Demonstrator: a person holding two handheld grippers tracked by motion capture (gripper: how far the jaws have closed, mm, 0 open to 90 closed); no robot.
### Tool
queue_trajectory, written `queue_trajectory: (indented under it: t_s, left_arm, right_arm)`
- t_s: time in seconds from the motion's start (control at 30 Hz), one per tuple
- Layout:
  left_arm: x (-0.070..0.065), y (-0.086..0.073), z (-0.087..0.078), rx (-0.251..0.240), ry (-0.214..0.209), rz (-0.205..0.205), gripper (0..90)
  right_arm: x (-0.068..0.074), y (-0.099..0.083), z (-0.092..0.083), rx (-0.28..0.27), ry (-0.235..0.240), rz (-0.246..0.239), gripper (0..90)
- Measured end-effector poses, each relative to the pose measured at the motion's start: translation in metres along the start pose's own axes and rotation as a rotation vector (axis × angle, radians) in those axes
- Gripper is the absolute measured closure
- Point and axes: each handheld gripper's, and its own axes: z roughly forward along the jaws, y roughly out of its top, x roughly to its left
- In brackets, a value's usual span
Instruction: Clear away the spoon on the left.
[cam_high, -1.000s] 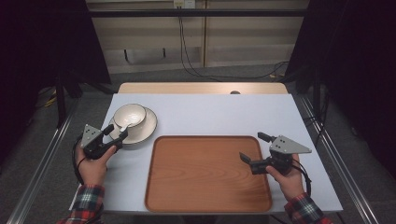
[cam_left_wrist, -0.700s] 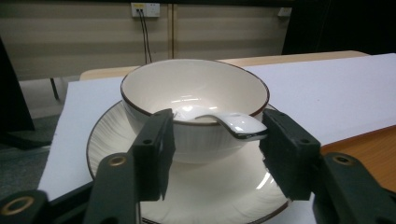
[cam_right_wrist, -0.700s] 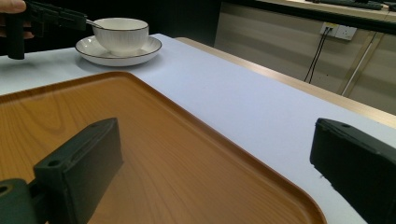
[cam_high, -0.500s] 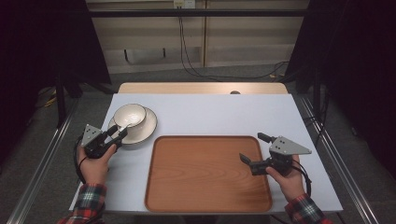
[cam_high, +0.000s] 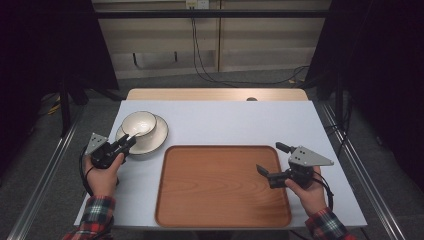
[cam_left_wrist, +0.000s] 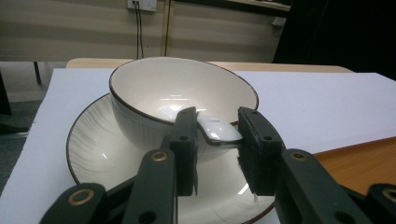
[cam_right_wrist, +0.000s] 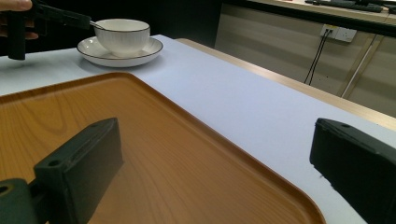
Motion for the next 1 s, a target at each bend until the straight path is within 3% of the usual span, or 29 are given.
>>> queue_trajectory:
  t_s: [0.33, 0.4, 0.73, 1.0]
  left_arm:
    - [0.001, 0.002, -0.001, -0.007, 0.001, -0.022, 73.4]
    - [0.000, 0.004, -0.002, -0.004, 0.017, -0.014, 75.2]
    - [0.000, 0.010, 0.000, -0.027, 0.013, 0.000, 82.7]
    - [0.003, 0.014, 0.002, -0.049, 0.009, -0.028, 85.0]
  right_arm:
    - [-0.001, 0.000, 0.000, -0.005, -0.004, -0.002, 2.0]
    - [-0.001, 0.000, 0.000, -0.005, -0.005, 0.002, 2.0]
    - [-0.001, 0.000, 0.000, -0.008, 0.002, 0.008, 2.0]
    - [-0.002, 0.000, -0.001, -0.009, 0.001, 0.010, 2.0]
